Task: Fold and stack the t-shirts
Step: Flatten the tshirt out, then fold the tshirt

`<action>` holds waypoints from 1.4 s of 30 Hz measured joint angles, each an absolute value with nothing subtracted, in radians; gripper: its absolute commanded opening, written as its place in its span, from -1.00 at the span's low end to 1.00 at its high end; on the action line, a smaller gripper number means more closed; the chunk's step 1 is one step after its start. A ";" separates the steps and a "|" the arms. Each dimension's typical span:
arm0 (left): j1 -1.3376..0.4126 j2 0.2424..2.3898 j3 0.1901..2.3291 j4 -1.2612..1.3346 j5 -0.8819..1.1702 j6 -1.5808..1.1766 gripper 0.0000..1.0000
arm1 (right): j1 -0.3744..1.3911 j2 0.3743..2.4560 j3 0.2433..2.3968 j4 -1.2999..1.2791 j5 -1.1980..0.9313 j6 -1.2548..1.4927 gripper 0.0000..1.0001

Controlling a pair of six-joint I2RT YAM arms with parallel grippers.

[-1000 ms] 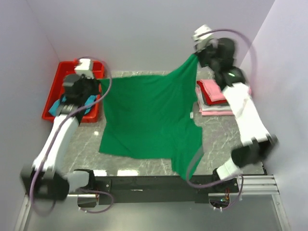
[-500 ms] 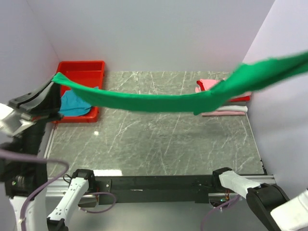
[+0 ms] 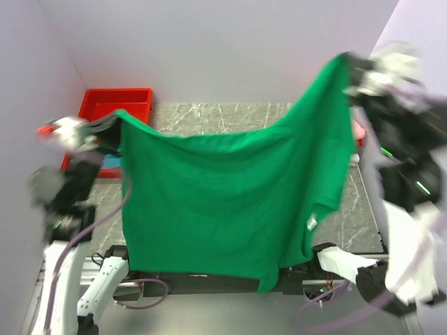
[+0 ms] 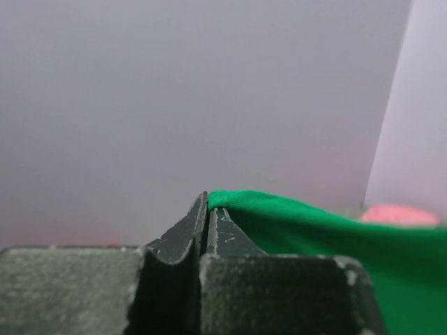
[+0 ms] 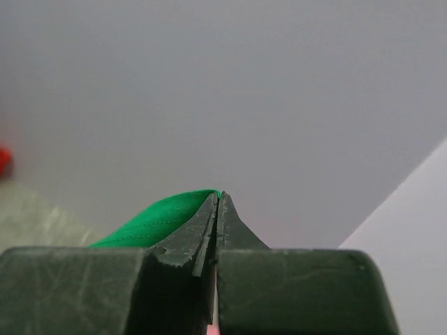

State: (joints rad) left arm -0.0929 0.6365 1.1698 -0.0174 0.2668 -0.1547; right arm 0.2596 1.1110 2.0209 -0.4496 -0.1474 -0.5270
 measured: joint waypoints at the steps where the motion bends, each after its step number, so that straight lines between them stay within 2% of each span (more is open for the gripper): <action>1: -0.093 0.657 1.105 0.007 0.261 -0.154 -0.99 | 0.259 1.127 1.945 -0.430 -0.143 -0.530 -1.00; 5: -0.093 0.858 0.907 0.082 0.218 -0.158 -0.99 | 0.257 1.240 1.674 -0.306 -0.140 -0.538 -1.00; 9: -0.092 1.258 0.886 0.124 0.144 -0.183 -0.99 | 0.252 1.499 1.515 -0.171 -0.139 -0.562 -1.00; 14: -0.086 1.734 1.070 0.115 0.064 -0.207 -0.99 | 0.250 1.909 1.607 -0.131 -0.123 -0.590 -1.00; 17: -0.085 1.845 1.130 0.113 0.036 -0.213 -0.99 | 0.249 2.119 1.766 -0.160 -0.105 -0.601 -1.00; 20: -0.085 1.909 1.218 0.093 0.024 -0.213 -0.99 | 0.249 2.233 1.900 -0.184 -0.085 -0.606 -1.00; 25: -0.085 1.993 1.367 0.092 -0.010 -0.204 -0.99 | 0.249 2.261 1.999 -0.191 -0.060 -0.608 -1.00; 29: -0.085 2.027 1.406 0.089 -0.029 -0.205 -0.99 | 0.248 2.247 1.997 -0.165 -0.052 -0.607 -1.00; 42: -0.088 2.114 1.506 0.018 -0.006 -0.160 -0.99 | 0.217 2.025 1.729 -0.142 -0.130 -0.540 -1.00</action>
State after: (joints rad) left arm -0.0883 2.1139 1.5063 0.0181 -0.0055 -0.1600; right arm 0.2173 2.0254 1.7290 -0.1421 -0.1303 -0.5404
